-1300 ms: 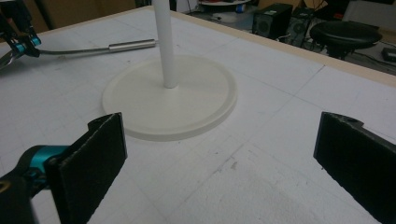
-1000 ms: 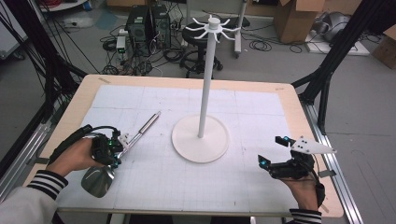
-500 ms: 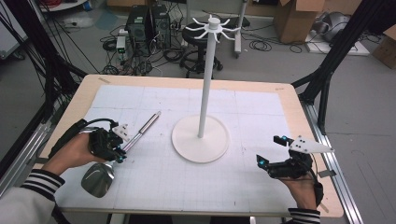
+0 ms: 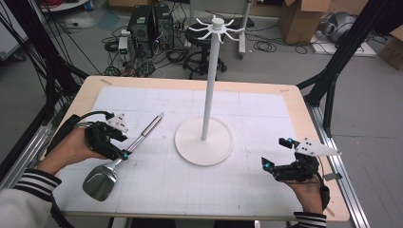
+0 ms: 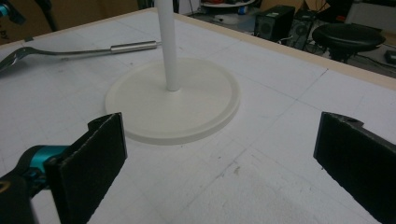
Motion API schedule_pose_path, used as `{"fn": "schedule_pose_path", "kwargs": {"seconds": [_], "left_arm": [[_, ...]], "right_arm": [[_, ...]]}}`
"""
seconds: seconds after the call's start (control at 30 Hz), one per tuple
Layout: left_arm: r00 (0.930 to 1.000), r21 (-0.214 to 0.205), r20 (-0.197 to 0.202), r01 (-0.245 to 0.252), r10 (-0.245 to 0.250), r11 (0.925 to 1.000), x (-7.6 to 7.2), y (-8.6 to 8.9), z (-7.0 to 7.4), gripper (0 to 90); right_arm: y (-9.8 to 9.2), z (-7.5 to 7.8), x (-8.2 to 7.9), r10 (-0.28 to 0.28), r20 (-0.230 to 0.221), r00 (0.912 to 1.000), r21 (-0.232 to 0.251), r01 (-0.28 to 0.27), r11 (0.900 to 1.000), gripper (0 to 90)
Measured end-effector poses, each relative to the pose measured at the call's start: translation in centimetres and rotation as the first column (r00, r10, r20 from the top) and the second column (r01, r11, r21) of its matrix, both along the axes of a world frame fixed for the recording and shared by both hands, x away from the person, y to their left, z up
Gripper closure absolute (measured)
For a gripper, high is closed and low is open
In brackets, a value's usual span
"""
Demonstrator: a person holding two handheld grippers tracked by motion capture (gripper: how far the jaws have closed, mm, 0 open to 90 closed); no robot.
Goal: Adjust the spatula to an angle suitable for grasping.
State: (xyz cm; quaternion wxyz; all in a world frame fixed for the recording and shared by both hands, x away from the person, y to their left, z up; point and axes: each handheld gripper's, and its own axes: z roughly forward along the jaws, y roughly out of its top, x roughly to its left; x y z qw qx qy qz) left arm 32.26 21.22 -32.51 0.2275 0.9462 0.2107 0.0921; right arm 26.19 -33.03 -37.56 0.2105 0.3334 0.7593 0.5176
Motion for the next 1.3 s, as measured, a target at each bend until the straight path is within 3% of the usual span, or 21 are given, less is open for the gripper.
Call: {"fn": "schedule_pose_path", "kwargs": {"seconds": [0.13,0.33,0.43,0.63,0.93,1.1,1.3], "left_arm": [[0.9999,-0.008,-0.008,0.01,-0.01,0.9999,0.1,0.0,0.1,25.2],[0.9983,-0.055,0.031,-0.047,0.049,0.9974,0.4,-0.1,0.4,2.3],[0.9971,-0.091,0.037,-0.063,0.066,0.9938,0.6,0.1,0.7,1.7],[0.9938,-0.1,0.04,-0.099,0.104,0.99,1.3,0.2,0.6,1.7],[0.9857,-0.15,0.048,-0.153,0.162,0.9767,2.6,-0.5,-0.5,1.7],[0.9792,-0.154,0.025,-0.195,0.201,0.9686,3.4,-0.6,-1.2,1.7],[0.9757,-0.135,-0.003,-0.217,0.219,0.9666,3.9,-0.4,-2.5,1.7]], "right_arm": [[0.0,0.0,0.0,-0.001,0.003,1.0,-0.001,0.001,1.0,1.5],[0.1,-0.1,0.1,-0.001,-0.003,1.0,0.001,0.001,1.0,1.5],[0.1,-0.1,0.1,-0.001,-0.004,1.0,0.001,0.001,1.0,1.5],[0.0,-0.1,0.1,0.001,-0.002,1.0,-0.002,-0.001,1.0,1.5],[0.1,-0.1,0.1,0.001,-0.002,1.0,-0.002,-0.001,1.0,1.5],[0.1,-0.1,0.1,0.002,-0.001,1.0,-0.003,-0.002,1.0,1.5],[0.0,0.0,0.1,0.001,0.004,1.0,-0.001,-0.001,1.0,1.5]]}}
